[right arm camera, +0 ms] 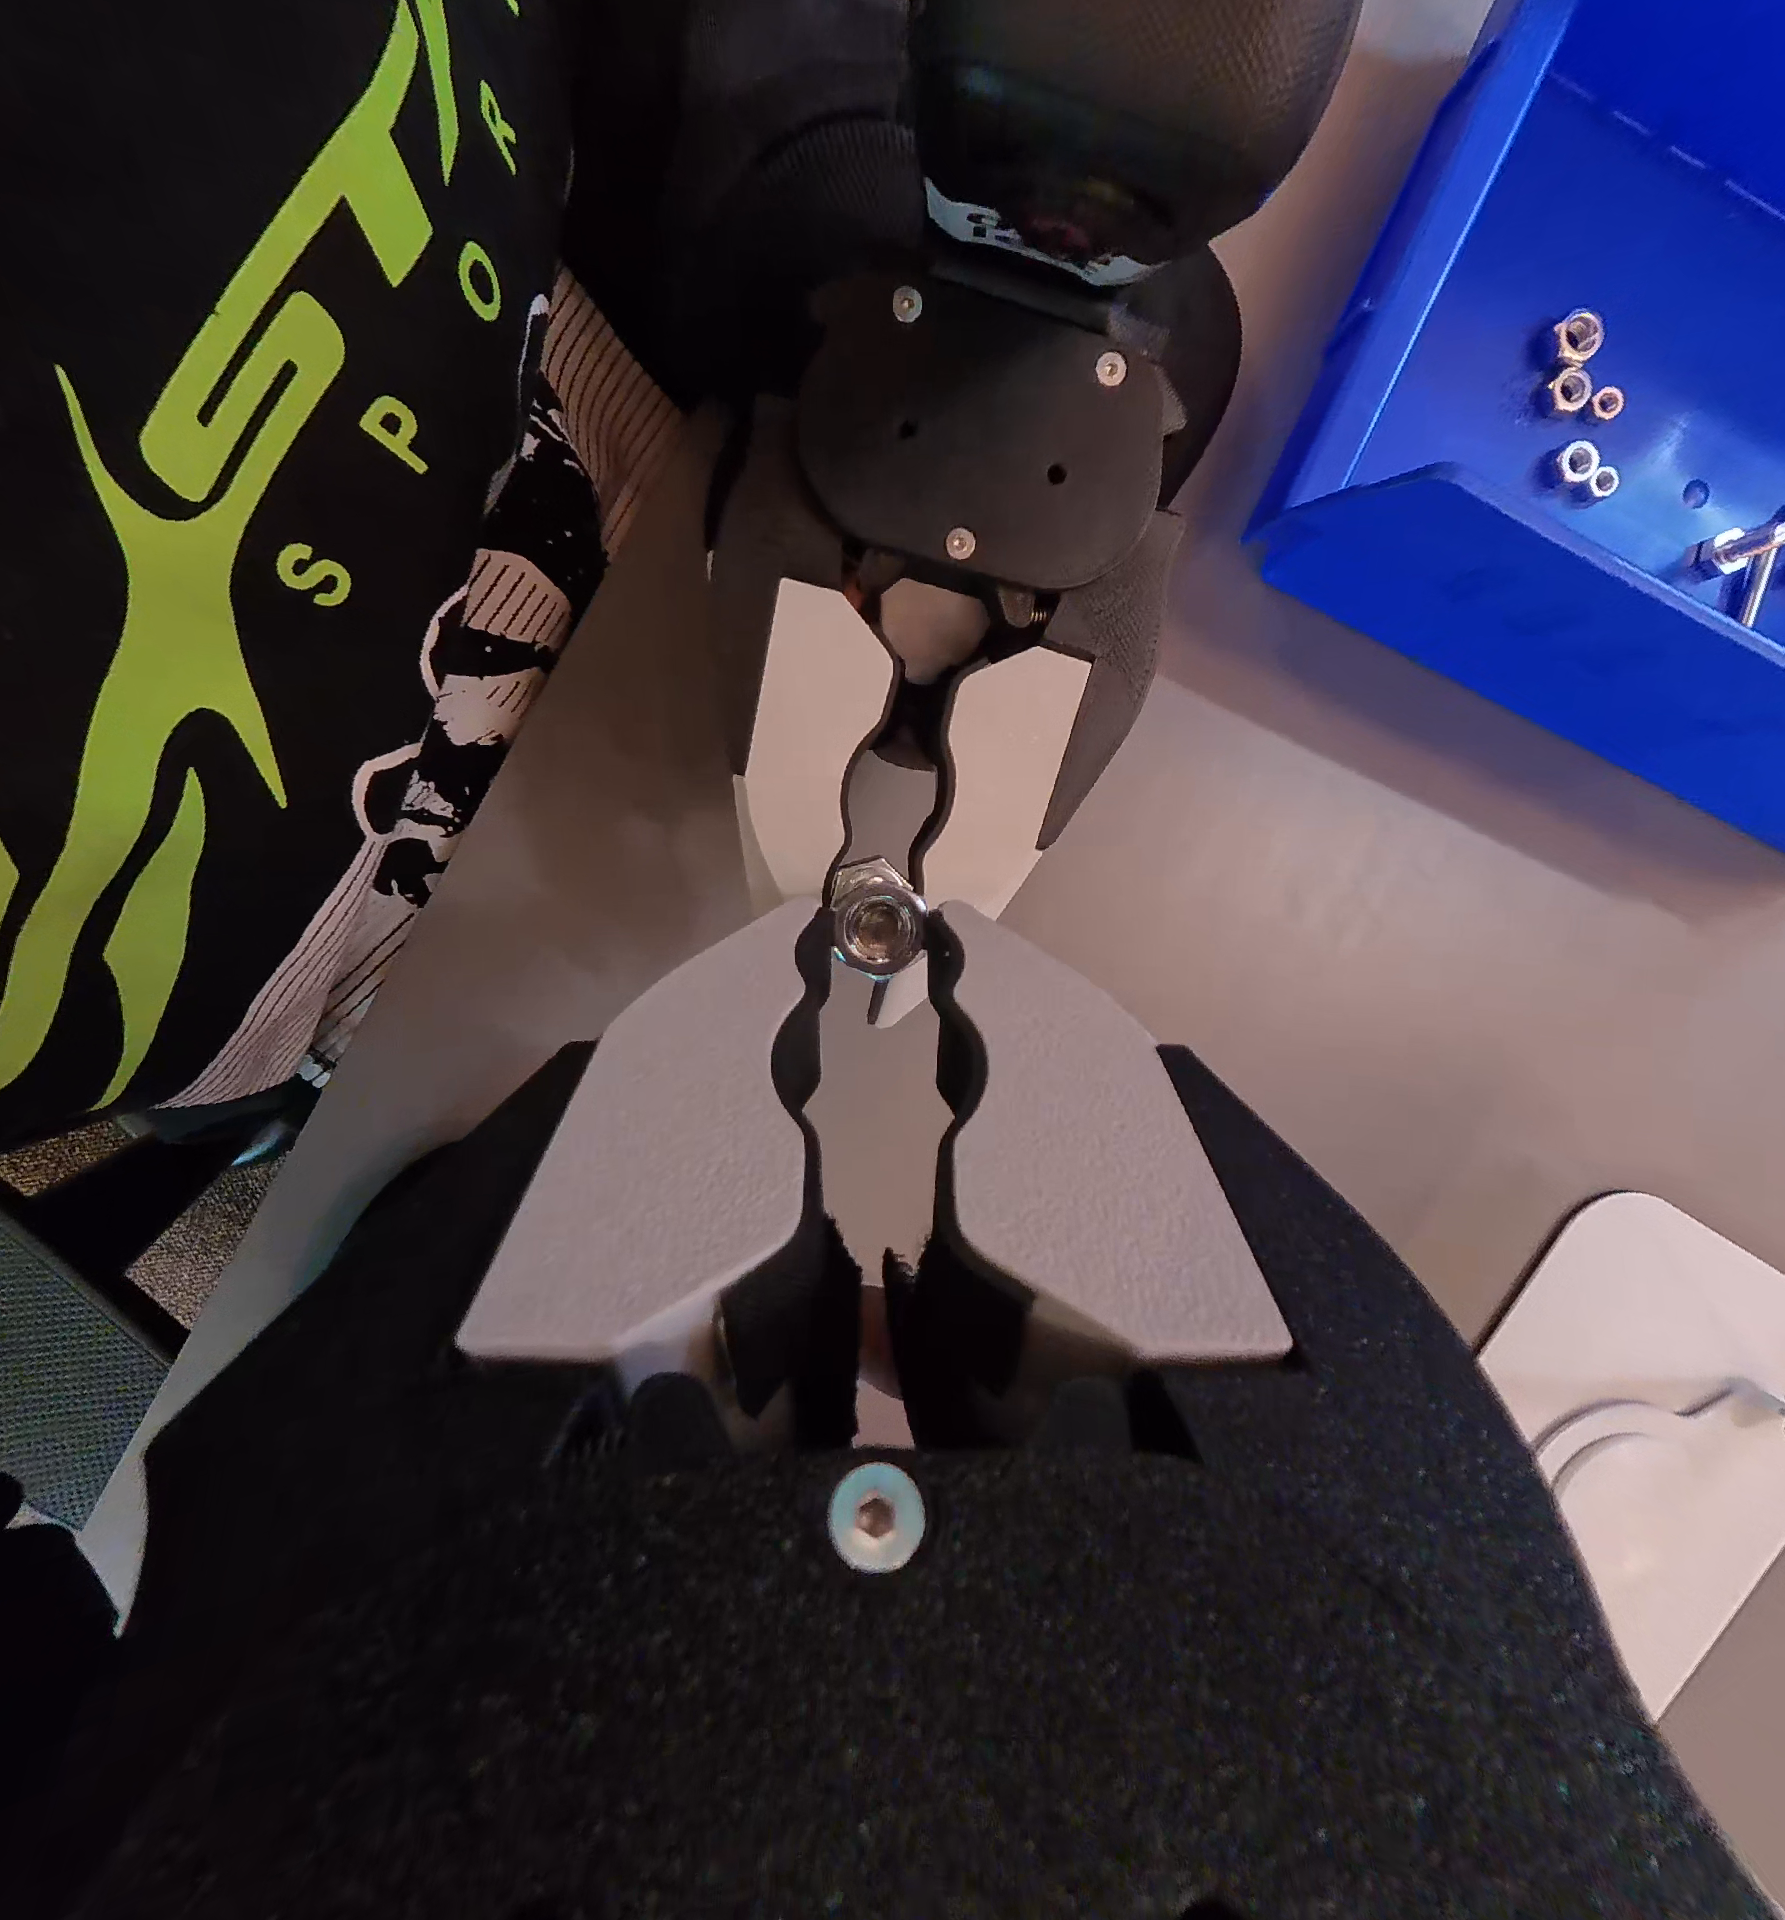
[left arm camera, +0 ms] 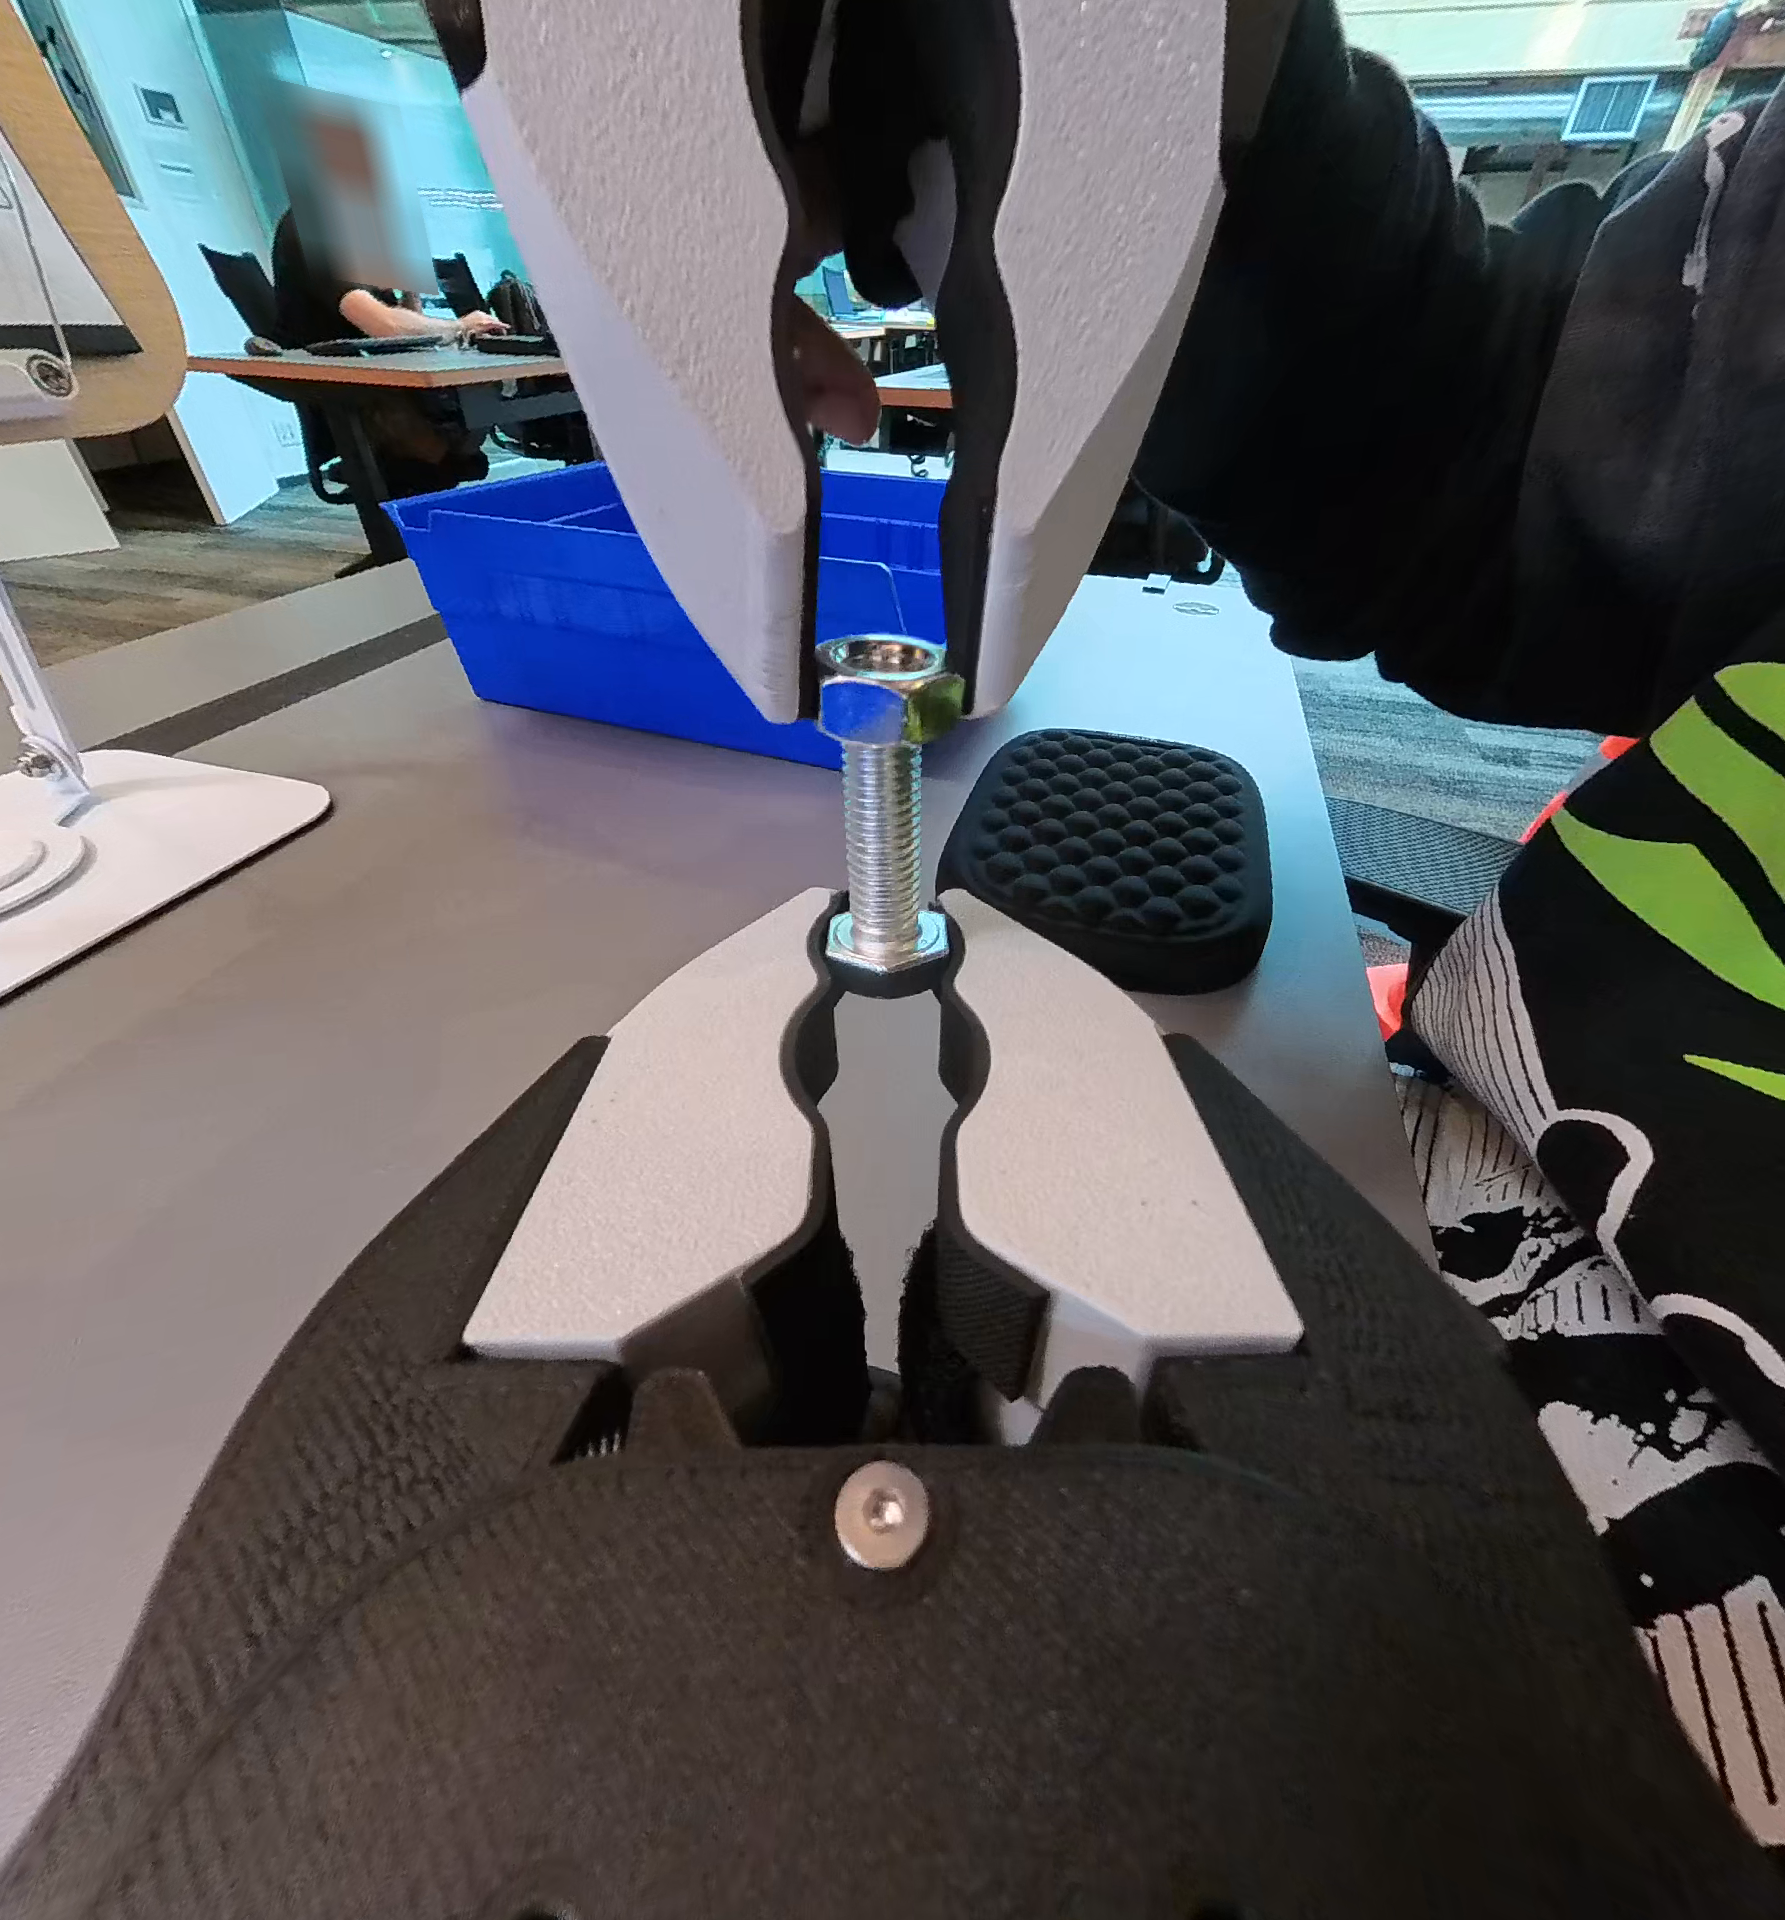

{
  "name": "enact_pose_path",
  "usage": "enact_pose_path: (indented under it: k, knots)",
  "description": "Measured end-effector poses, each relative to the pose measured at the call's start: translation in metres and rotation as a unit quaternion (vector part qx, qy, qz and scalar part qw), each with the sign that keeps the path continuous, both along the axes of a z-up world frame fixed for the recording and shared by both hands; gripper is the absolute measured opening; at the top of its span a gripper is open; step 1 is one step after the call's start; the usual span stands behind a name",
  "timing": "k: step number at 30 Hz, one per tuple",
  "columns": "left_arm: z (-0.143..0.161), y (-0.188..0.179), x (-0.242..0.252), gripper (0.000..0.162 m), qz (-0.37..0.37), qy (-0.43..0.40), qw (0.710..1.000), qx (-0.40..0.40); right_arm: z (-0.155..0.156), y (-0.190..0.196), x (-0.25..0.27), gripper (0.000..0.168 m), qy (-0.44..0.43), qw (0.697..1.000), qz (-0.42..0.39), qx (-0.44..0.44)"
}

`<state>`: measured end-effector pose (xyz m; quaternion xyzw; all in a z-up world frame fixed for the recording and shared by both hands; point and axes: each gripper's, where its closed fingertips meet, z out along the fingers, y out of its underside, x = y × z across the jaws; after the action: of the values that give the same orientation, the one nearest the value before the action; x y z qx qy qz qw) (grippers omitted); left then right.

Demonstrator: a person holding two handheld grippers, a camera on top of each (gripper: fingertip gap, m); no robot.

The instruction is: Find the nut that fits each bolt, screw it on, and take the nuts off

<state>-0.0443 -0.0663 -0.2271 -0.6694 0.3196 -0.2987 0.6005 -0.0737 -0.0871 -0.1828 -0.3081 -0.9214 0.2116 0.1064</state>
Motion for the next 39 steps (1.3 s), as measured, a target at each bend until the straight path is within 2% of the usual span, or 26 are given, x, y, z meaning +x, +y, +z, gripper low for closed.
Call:
enact_pose_path:
  k: [8, 12, 15, 18, 21, 24, 26, 29, 32, 35, 39]
  knots:
    - [0.001, -0.001, 0.0, 0.015, -0.002, -0.003, 1.0, 0.001, 0.004, -0.004, 0.001, 0.018, 0.009, 1.0, 0.005, -0.022]
    - [0.001, 0.0, -0.001, 0.015, -0.003, -0.006, 1.0, -0.001, 0.002, -0.004, 0.0, 0.008, 0.018, 0.999, 0.002, -0.037]
    - [0.0, 0.0, -0.001, 0.015, -0.002, -0.004, 1.0, -0.002, 0.001, -0.001, -0.001, 0.008, 0.031, 0.999, -0.004, -0.035]
    - [0.0, 0.003, -0.003, 0.015, 0.004, -0.009, 1.0, -0.011, 0.001, 0.002, -0.005, 0.008, 0.057, 0.998, -0.021, -0.028]
    - [0.001, 0.01, -0.011, 0.015, 0.031, -0.03, 0.999, -0.027, 0.01, 0.009, -0.007, 0.01, 0.122, 0.989, -0.066, -0.053]
    - [0.007, 0.012, -0.017, 0.015, 0.045, -0.052, 0.997, -0.022, 0.028, 0.029, -0.004, 0.014, 0.23, 0.959, -0.148, -0.081]
    - [0.008, 0.013, -0.019, 0.015, 0.051, -0.055, 0.997, -0.021, 0.042, 0.053, 0.004, 0.014, 0.313, 0.923, -0.209, -0.085]
    - [0.007, 0.014, -0.018, 0.015, 0.052, -0.05, 0.997, -0.023, 0.075, 0.078, 0.024, 0.013, 0.448, 0.841, -0.263, -0.154]
    - [0.008, 0.011, -0.017, 0.015, 0.047, -0.049, 0.998, -0.011, 0.119, 0.082, 0.053, 0.01, 0.558, 0.758, -0.241, -0.236]
    - [0.007, 0.012, -0.017, 0.015, 0.046, -0.049, 0.998, -0.016, 0.13, 0.089, 0.072, 0.009, 0.586, 0.738, -0.252, -0.22]
    - [0.008, 0.012, -0.018, 0.015, 0.046, -0.055, 0.997, -0.018, 0.122, 0.092, 0.073, 0.01, 0.576, 0.745, -0.258, -0.216]
